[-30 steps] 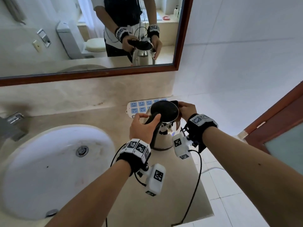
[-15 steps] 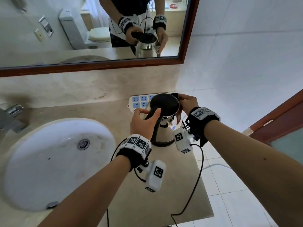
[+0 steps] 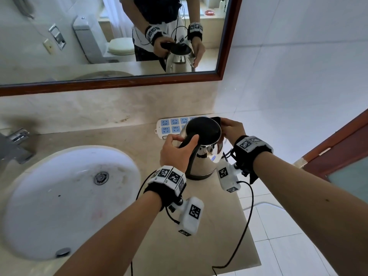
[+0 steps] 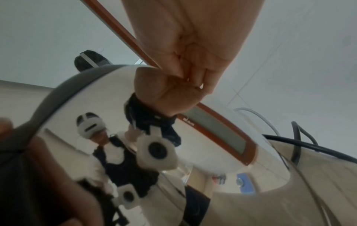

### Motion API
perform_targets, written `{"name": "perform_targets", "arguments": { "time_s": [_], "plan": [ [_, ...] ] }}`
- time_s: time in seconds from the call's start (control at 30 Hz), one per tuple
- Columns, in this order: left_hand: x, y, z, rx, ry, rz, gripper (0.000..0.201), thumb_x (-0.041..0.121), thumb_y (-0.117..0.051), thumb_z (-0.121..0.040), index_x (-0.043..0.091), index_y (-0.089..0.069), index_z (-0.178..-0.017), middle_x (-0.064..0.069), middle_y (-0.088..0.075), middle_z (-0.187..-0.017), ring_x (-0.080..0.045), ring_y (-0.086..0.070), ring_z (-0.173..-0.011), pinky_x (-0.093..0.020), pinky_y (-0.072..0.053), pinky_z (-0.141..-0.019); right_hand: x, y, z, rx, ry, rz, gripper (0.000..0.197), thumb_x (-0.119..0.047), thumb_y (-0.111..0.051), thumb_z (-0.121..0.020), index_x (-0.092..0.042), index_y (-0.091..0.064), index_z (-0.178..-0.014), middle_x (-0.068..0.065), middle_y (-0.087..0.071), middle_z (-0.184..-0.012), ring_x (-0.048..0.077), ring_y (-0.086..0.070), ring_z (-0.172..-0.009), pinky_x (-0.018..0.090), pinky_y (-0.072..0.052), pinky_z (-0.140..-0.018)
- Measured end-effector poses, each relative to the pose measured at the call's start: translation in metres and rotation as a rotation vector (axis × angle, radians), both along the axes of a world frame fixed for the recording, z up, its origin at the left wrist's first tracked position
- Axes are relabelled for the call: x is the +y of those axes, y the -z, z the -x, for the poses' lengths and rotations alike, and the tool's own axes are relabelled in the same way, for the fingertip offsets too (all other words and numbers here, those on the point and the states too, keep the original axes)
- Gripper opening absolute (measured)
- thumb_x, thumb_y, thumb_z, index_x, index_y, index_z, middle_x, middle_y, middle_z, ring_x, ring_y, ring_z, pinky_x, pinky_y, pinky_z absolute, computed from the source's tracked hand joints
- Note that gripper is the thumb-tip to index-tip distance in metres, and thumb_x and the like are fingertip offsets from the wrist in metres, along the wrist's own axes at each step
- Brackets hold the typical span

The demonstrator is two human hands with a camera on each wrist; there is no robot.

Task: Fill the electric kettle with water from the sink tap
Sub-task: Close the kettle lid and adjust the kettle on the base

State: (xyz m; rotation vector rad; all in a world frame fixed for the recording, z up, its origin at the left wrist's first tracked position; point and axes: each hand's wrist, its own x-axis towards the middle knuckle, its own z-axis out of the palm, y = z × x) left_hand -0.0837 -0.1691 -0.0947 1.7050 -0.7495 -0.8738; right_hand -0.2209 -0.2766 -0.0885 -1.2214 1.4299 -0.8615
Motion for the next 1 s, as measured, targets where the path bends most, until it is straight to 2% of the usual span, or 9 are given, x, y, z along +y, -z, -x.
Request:
{"name": "perform_targets", "arguments": {
  "time_s": [0.1, 0.17, 0.27, 0.43, 0.53, 0.63, 0.77, 0.93, 1.0],
  "plan": [
    [0.000, -0.001, -0.003, 0.012, -0.021, -0.002, 0.057, 0.074, -0.065, -0.046, 0.030, -0.053, -0.078, 0.014, -0.066, -0.087, -0.027, -0.074, -0.084, -0.055, -0.062, -0.073, -0.001, 0.000, -0.003, 0.033, -0.022, 0.027, 0.046, 0.009, -0.042, -0.083, -0.014, -0.072, -0.109, 0.004, -0.068, -0.081, 0.015, -0.060, -0.072, 0.022, -0.047, -0.071],
    [0.000, -0.001, -0.005, 0.015, -0.026, -0.005, 0.056, 0.074, -0.066, -0.046, 0.030, -0.053, -0.077, 0.008, -0.069, -0.091, -0.029, -0.074, -0.084, -0.055, -0.062, -0.073, -0.002, -0.002, -0.005, 0.049, -0.045, 0.048, 0.042, 0.007, -0.045, -0.085, -0.012, -0.071, -0.113, 0.007, -0.068, -0.091, 0.018, -0.060, -0.085, 0.023, -0.046, -0.077],
    [-0.001, -0.001, -0.006, 0.003, -0.019, -0.004, 0.056, 0.075, -0.066, -0.047, 0.030, -0.052, -0.078, 0.000, -0.073, -0.096, -0.030, -0.074, -0.085, -0.055, -0.062, -0.073, -0.002, -0.002, -0.005, 0.054, -0.070, 0.066, 0.040, 0.007, -0.048, -0.086, -0.010, -0.069, -0.115, 0.007, -0.068, -0.096, 0.016, -0.059, -0.092, 0.023, -0.044, -0.081],
    [-0.004, -0.001, -0.008, 0.001, -0.030, -0.001, 0.056, 0.074, -0.067, -0.049, 0.029, -0.053, -0.079, -0.002, -0.074, -0.099, -0.030, -0.074, -0.088, -0.053, -0.063, -0.073, -0.006, -0.003, -0.008, 0.074, -0.065, 0.075, 0.041, 0.006, -0.045, -0.087, -0.012, -0.069, -0.115, 0.006, -0.067, -0.095, 0.017, -0.058, -0.091, 0.013, -0.045, -0.069],
    [-0.005, 0.002, -0.006, 0.022, -0.020, -0.014, 0.050, 0.069, -0.073, -0.055, 0.029, -0.052, -0.078, 0.000, -0.073, -0.096, -0.031, -0.074, -0.087, -0.053, -0.063, -0.074, -0.007, 0.001, -0.008, 0.096, -0.067, 0.054, 0.041, 0.005, -0.046, -0.087, -0.013, -0.069, -0.115, 0.011, -0.071, -0.105, 0.016, -0.058, -0.093, 0.021, -0.044, -0.081],
    [-0.005, 0.004, -0.003, 0.015, -0.016, -0.014, 0.055, 0.074, -0.067, -0.048, 0.030, -0.051, -0.077, -0.003, -0.074, -0.089, -0.031, -0.074, -0.080, -0.055, -0.062, -0.071, -0.006, 0.005, -0.005, 0.086, -0.048, 0.050, 0.041, 0.006, -0.047, -0.086, -0.011, -0.069, -0.116, 0.013, -0.071, -0.110, 0.015, -0.059, -0.094, 0.022, -0.044, -0.083],
    [-0.006, 0.007, -0.004, -0.003, -0.007, -0.014, 0.056, 0.076, -0.065, -0.047, 0.031, -0.050, -0.078, -0.005, -0.075, -0.090, -0.032, -0.074, -0.079, -0.056, -0.062, -0.071, -0.005, 0.008, -0.005, 0.055, -0.027, 0.041, 0.040, 0.005, -0.046, -0.087, -0.012, -0.069, -0.116, 0.004, -0.067, -0.098, 0.014, -0.059, -0.086, 0.010, -0.044, -0.063],
    [-0.003, 0.007, -0.003, 0.004, -0.007, -0.030, 0.059, 0.077, -0.063, -0.046, 0.032, -0.048, -0.081, 0.000, -0.073, -0.096, -0.029, -0.074, -0.084, -0.053, -0.062, -0.074, -0.007, 0.013, -0.006, 0.077, -0.014, 0.044, 0.039, 0.001, -0.045, -0.090, -0.013, -0.068, -0.118, 0.007, -0.065, -0.094, 0.008, -0.056, -0.066, 0.006, -0.045, -0.054],
    [-0.003, 0.007, -0.002, 0.013, -0.012, -0.046, 0.061, 0.078, -0.061, -0.045, 0.032, -0.048, -0.082, 0.000, -0.072, -0.098, -0.030, -0.074, -0.088, -0.052, -0.062, -0.077, -0.008, 0.012, -0.006, 0.088, -0.016, 0.047, 0.039, 0.001, -0.044, -0.090, -0.013, -0.068, -0.118, 0.010, -0.067, -0.096, 0.011, -0.057, -0.069, 0.011, -0.045, -0.059]
  ]
}}
